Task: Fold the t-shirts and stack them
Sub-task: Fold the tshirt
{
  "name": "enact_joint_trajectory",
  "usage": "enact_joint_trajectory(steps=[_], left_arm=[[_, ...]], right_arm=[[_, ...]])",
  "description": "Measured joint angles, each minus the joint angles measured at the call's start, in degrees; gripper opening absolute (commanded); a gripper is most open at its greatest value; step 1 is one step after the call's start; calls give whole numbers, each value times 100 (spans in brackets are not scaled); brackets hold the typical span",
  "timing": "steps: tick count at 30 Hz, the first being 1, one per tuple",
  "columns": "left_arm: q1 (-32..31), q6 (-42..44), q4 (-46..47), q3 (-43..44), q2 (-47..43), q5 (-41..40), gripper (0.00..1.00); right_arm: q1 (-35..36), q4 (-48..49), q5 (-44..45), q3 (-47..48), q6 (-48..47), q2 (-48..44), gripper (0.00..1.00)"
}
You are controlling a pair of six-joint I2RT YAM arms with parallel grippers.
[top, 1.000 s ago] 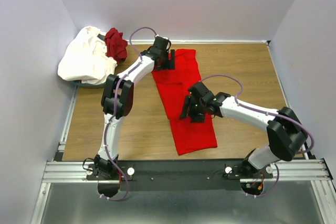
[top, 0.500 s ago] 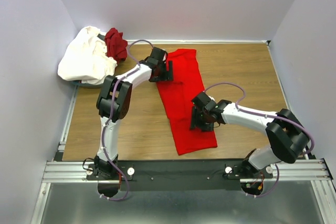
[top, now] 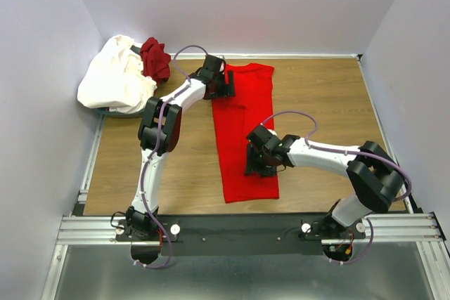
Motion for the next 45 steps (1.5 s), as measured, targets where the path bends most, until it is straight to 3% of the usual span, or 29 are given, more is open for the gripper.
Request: enact_joint_trajectory(steps=[11,17,23,27,32,35,45], left_arm=[[131,223,-210,540,210,-37,88],[129,262,-278,278,-531,-197,88],[-90,199,-9,-1845,-3110,-514,80],[-752,-59,225,-3613,-4376,-616,80],[-1751,-538,-48,-5219,-4802,-511,80],[-1993,-807,-326,-5862,-5193,-448,80],[-2406,-1333,-525,-6559,-5993,-179,74]], right_arm=[[251,44,-22,120,273,20,68],[264,-479,79,120,367,-586,68],[291,-979,243,-157,498,-1204,66],[326,-1241,275,-487,608,-1456,65],[415,-1432,280,-675,758,-1475,64],[450,-1453,306,-686,826,-1473,64],[511,-1460,411,-643,857,-1126,57]])
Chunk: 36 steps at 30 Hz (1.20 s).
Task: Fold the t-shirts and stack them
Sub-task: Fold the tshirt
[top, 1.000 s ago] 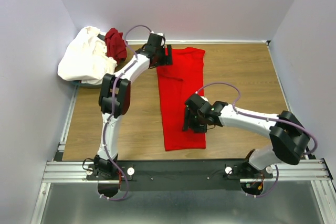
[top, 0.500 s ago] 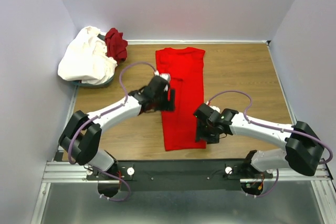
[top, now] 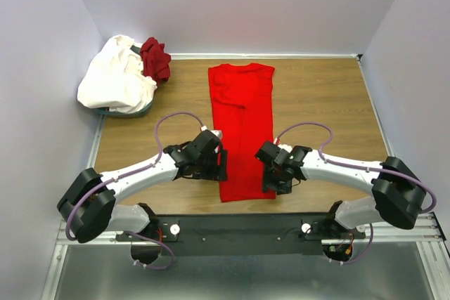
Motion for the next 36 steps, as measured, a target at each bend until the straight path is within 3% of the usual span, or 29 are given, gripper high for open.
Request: enact_joint_trajectory(steps=[20,23,26,27,30,33,36], left_arm=[[-660,-601,393,-695,116,562,63],[-697,-660,693,-704,247,708,57],[-745,-686,918,-719,382,780,37],[-761,-704,960,-728,428,791,26],[-809,-761,1038,-765,496,804,10],[-833,-758,1071,-815,509,815,0],[-848,-767,1097,-826,509,820,0]], right_arm=[[68,15,90,85,39,240,29],[76,17,90,4,70,184,21],[79,15,87,-52,116,146,17],[79,15,87,-66,127,133,16],[79,15,87,-92,170,101,8],[79,15,87,-105,225,68,3],[79,13,87,-136,286,33,1]])
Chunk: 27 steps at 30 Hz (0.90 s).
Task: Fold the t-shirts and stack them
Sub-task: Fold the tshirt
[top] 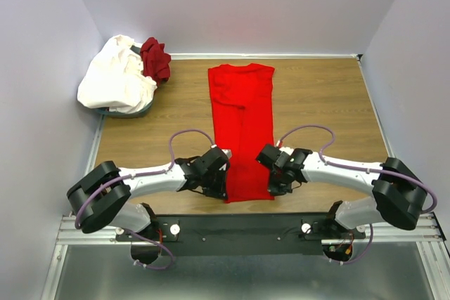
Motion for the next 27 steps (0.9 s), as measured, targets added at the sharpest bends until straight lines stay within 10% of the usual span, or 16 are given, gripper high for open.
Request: enact_joint_trajectory(steps=[12,27], left_arm=[[-42,-76,-52,-162,-225,-76,0],[-42,-125,-341,-205,-422,-212,0]], right_arm=[[0,-251,4,-564,647,-990,6],[9,-1196,439,-415,1071,-1467,48]])
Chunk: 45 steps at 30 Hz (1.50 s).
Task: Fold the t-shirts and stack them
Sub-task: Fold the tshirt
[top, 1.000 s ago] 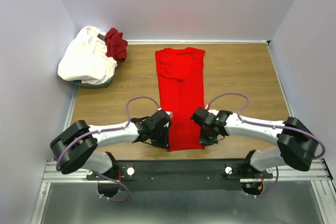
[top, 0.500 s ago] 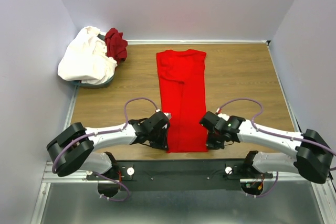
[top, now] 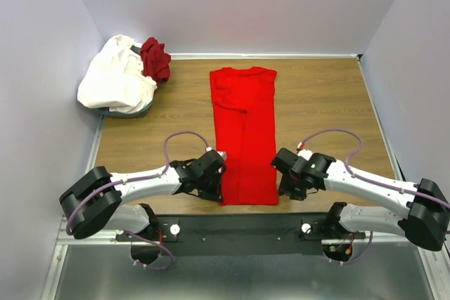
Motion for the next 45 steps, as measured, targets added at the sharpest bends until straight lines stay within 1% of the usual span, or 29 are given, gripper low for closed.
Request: enact_joint_trajectory(steps=[3,5,8,13,16,19,23,26,32,34,37,38,40,41,44,45], left_arm=[[0,0,-4,0,-2,-4,0],[0,0,-4,0,-2,-4,0],[0,0,-7,0,-2,-2,0],[0,0,-22,20,15,-2,0],[0,4,-63,68,68,2,0],[0,11,-98,116,118,7,0],[0,20,-109,131,136,9,0],[0,20,-109,131,136,9,0],[0,20,-109,131,138,11,0],[0,20,-109,131,138,11,0],[0,20,-109,131,140,11,0],[0,20,-109,131,140,11,0],[0,20,-107,131,142,13,0],[0,20,-107,131,144,13,0],[0,22,-105,131,146,20,0],[0,22,-105,131,146,22,0]], right_arm=[[0,37,44,321,-188,0,52],[2,116,42,474,-319,33,55],[22,387,28,647,-538,330,58],[164,625,-11,660,-675,850,59],[293,693,-31,660,-713,1067,57],[332,741,-39,658,-728,1154,50],[345,758,-44,660,-765,1198,46],[382,763,-59,658,-778,1300,44],[514,776,-81,660,-813,1600,44],[516,776,-81,660,-813,1665,43],[518,778,-79,658,-809,1740,35],[518,778,-79,658,-811,1775,28],[518,787,-81,647,-796,1816,21],[518,793,-83,640,-798,1829,12],[520,815,-92,638,-791,1832,0],[520,817,-92,638,-785,1829,1]])
